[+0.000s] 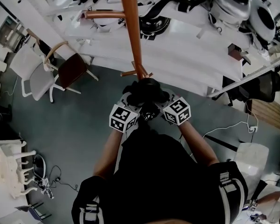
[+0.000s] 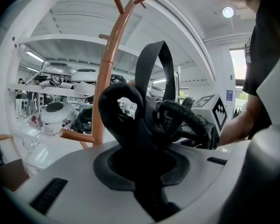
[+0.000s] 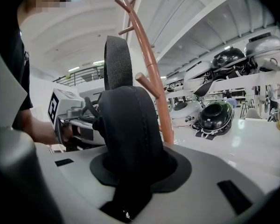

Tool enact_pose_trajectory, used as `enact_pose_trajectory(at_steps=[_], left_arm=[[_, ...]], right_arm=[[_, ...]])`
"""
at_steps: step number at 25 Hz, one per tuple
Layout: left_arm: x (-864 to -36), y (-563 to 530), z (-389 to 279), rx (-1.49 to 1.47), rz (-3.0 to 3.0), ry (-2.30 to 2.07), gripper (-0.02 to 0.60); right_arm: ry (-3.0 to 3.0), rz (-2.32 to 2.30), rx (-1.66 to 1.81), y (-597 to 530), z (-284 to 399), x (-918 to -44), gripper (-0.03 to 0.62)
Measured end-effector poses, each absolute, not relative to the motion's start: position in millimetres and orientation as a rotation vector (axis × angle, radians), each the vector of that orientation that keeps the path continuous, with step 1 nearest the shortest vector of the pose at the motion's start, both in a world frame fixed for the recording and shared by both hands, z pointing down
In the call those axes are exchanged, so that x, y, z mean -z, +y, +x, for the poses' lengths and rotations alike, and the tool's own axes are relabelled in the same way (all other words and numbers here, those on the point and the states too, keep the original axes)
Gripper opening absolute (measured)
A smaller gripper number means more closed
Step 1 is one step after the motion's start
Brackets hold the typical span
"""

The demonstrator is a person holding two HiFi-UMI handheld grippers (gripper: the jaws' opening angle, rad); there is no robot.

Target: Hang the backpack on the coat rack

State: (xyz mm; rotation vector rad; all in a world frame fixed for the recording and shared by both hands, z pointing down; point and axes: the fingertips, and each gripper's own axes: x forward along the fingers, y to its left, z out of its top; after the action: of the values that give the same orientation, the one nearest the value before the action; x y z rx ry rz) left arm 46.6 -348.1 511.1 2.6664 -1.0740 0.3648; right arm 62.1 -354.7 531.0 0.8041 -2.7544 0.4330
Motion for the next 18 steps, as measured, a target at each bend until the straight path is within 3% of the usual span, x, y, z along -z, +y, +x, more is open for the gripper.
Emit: enact_pose_trajectory(at_steps=[18], left_arm=[[-531.2, -394.0, 28.6, -0.402, 2.637, -1.040, 0.091]], right_arm=[[-2.725, 0.834, -0.509, -400.4, 44.5, -551.4, 0.133]])
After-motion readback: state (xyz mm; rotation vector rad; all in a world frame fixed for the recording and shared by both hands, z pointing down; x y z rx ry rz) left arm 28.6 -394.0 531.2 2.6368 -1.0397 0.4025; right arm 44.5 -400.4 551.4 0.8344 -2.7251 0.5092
